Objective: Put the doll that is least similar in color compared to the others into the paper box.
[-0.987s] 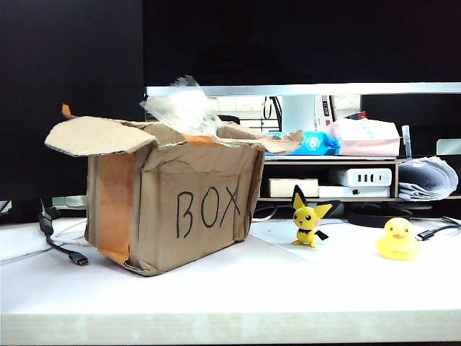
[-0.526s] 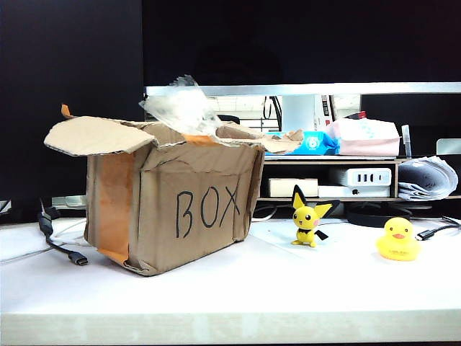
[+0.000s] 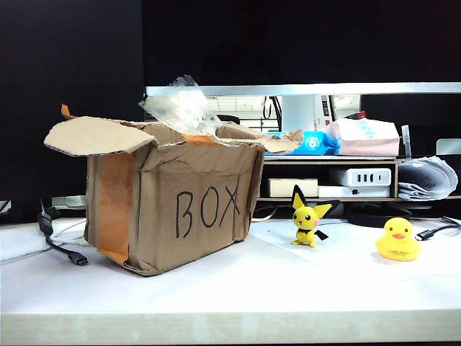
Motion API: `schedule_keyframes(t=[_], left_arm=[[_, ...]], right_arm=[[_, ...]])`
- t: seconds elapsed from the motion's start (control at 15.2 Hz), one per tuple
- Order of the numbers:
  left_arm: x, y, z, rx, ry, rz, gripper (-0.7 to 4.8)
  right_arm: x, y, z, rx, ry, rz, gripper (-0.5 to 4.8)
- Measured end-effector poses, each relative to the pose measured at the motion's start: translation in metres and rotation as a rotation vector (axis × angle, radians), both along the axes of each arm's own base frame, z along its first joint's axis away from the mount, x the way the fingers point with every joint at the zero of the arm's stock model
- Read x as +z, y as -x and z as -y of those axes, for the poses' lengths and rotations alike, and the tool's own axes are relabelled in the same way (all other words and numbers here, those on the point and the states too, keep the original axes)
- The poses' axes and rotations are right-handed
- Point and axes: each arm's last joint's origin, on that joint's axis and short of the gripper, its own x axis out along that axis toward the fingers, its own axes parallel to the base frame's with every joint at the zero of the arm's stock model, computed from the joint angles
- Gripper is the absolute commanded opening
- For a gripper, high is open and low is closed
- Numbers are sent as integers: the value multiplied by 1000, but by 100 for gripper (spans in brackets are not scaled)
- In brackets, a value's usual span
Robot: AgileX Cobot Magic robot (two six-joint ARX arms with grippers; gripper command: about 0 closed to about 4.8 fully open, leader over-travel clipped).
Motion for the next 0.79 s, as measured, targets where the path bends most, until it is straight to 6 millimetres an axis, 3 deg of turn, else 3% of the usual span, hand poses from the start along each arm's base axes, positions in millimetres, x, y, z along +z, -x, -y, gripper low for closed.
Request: schedule_keyframes(t=[0.39,0.59,0.79], left_arm=[[0,0,0,-2,0,0,-5],[0,0,0,-3,0,0,-5],[0,0,0,-3,0,0,-5]], right_arm=[[-4,-1,0,-8,32,-33,-5],[-17,-6,12,-186,118,-153,-5],[-40,-16,28,-421,76,-224,-5]])
